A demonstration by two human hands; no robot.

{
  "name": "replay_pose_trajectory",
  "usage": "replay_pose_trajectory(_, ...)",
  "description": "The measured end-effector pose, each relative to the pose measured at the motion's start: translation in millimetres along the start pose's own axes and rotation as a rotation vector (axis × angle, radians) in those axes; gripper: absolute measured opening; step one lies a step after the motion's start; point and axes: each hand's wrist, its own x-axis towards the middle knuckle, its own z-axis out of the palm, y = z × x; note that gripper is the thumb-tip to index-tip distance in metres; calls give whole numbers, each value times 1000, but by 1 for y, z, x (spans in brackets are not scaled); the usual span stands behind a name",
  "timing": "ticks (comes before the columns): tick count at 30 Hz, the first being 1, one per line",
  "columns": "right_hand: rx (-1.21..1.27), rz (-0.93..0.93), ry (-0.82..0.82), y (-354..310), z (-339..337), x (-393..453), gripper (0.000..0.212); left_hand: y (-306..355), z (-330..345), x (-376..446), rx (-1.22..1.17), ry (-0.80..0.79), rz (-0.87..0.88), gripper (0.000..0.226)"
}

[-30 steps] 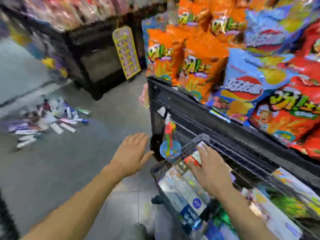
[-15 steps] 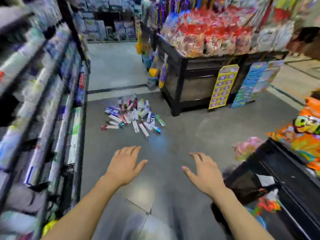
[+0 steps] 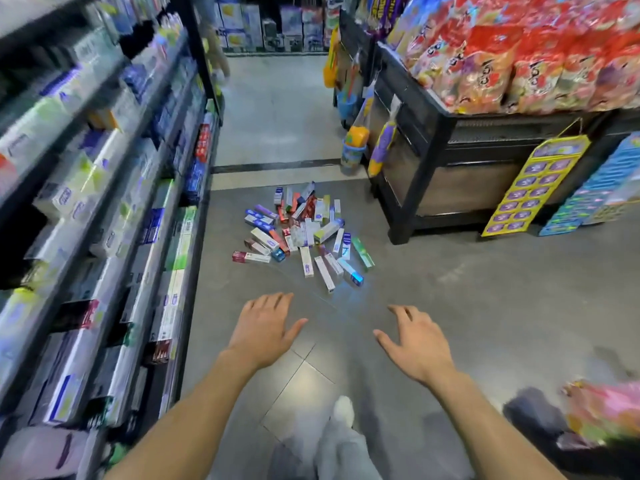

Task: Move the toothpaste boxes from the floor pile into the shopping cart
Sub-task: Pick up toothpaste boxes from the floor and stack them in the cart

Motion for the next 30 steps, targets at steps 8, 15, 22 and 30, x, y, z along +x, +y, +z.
replay_pose_trajectory(8,12,-36,-93,27,-24,180,66,5,-19,169,28,-77,-4,71)
replay_pose_trajectory(15,19,13,-184,46,-19,323,68,-14,-5,309,35,-167,-15,82)
replay_pose_trajectory(22,4,98,-226,80,45,486,64,-53,81,479,-5,-232,-12,95)
replay_pose_trajectory(30,110,139,-263,126,227,639,65,-73,277,621,-10,-304,38,91)
